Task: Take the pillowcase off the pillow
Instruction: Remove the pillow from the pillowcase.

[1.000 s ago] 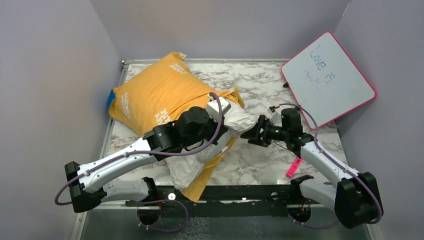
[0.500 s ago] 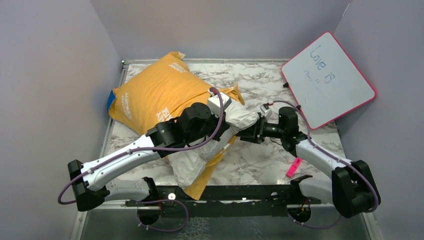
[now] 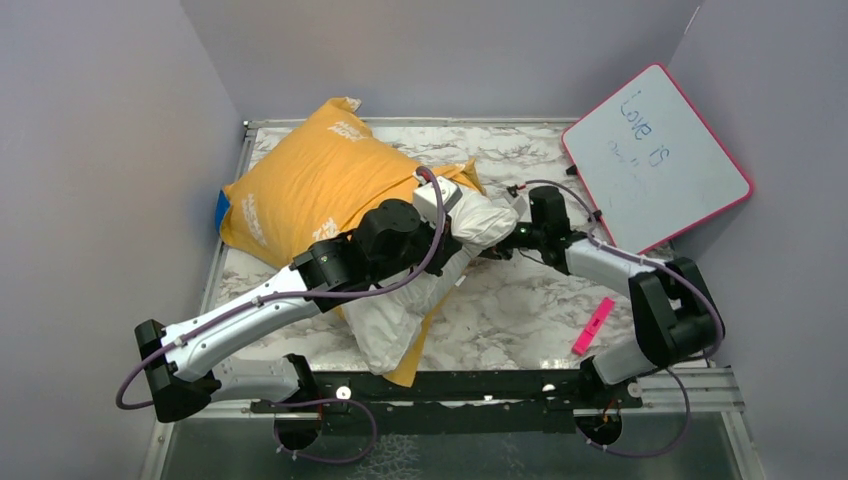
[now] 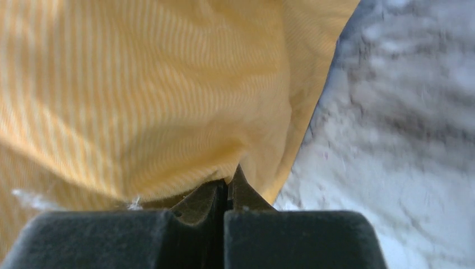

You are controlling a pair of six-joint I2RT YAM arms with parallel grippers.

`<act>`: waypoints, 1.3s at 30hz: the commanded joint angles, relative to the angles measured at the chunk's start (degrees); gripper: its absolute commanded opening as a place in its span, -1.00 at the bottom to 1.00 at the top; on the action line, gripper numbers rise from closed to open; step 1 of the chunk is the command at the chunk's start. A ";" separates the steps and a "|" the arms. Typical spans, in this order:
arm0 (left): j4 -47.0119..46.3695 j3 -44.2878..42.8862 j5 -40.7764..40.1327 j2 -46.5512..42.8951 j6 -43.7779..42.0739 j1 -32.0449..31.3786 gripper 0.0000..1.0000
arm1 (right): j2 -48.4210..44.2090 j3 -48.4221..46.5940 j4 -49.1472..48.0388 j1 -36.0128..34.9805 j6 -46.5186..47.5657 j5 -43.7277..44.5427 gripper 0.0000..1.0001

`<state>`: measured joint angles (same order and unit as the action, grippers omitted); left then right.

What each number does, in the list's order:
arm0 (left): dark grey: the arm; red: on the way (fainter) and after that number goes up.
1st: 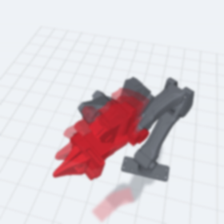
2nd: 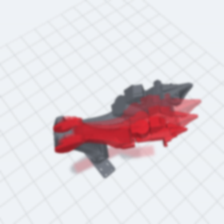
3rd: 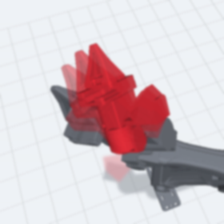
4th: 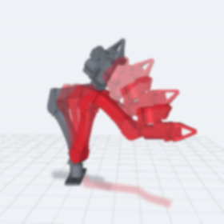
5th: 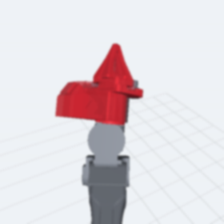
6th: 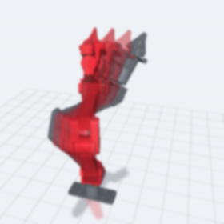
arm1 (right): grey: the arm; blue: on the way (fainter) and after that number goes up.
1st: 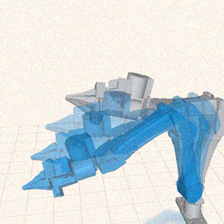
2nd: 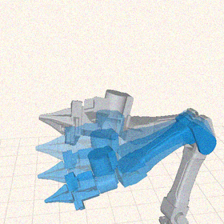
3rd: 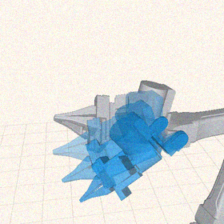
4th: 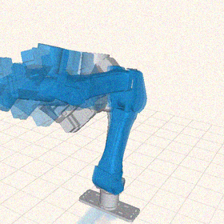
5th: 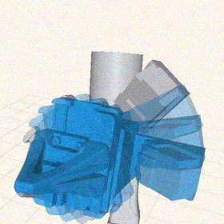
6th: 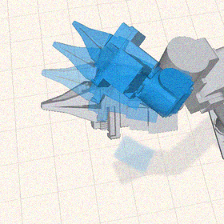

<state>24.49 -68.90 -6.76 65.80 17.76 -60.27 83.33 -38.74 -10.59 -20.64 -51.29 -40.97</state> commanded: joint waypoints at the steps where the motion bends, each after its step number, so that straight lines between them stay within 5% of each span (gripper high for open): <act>1: -9.14 -4.90 3.71 -3.58 2.43 -0.20 -1.00 | 10.97 -10.67 0.52 0.05 2.71 2.38 -0.99; 6: -10.64 -5.68 6.57 -4.65 2.29 -0.20 -1.00 | 22.46 -23.43 9.99 -1.19 7.23 3.62 -0.99; 13: -10.43 -4.23 4.81 -4.67 2.02 -0.20 -1.00 | 18.94 -22.82 16.72 -1.19 12.39 6.83 -0.98; 16: -10.12 -4.14 3.29 -3.76 1.59 -0.20 -1.00 | 12.50 -20.19 22.82 -1.08 14.91 13.90 -0.79; 23: -9.76 -3.82 -1.62 -0.36 1.39 1.01 -1.00 | -9.16 -6.44 28.35 -0.98 13.28 23.63 -0.01; 26: -13.34 -3.99 5.29 2.35 2.87 6.69 -1.00 | -19.39 -0.63 31.34 -0.98 8.41 23.79 0.34; 31: -15.22 -8.41 11.82 10.27 4.82 12.14 -1.00 | -39.66 7.55 34.08 -1.01 0.32 27.00 0.50; 32: -17.17 -8.17 14.09 11.63 5.43 12.41 -0.94 | -43.14 8.07 36.00 -0.98 -0.37 29.23 0.50; 34: -20.41 -9.67 21.78 15.72 6.33 12.56 -0.27 | -48.61 7.58 41.02 -0.98 -0.82 34.32 0.59; 37: -13.35 -19.42 31.00 24.03 5.02 12.50 0.24 | -53.40 5.63 46.15 -0.98 -1.20 38.86 0.71; 39: -11.68 -20.10 28.50 23.56 3.57 12.53 0.47 | -54.18 4.69 45.85 -0.98 -0.33 37.85 0.72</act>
<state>12.97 -83.09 13.96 87.66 22.68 -47.57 30.87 -31.86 29.52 -21.65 -50.54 -8.99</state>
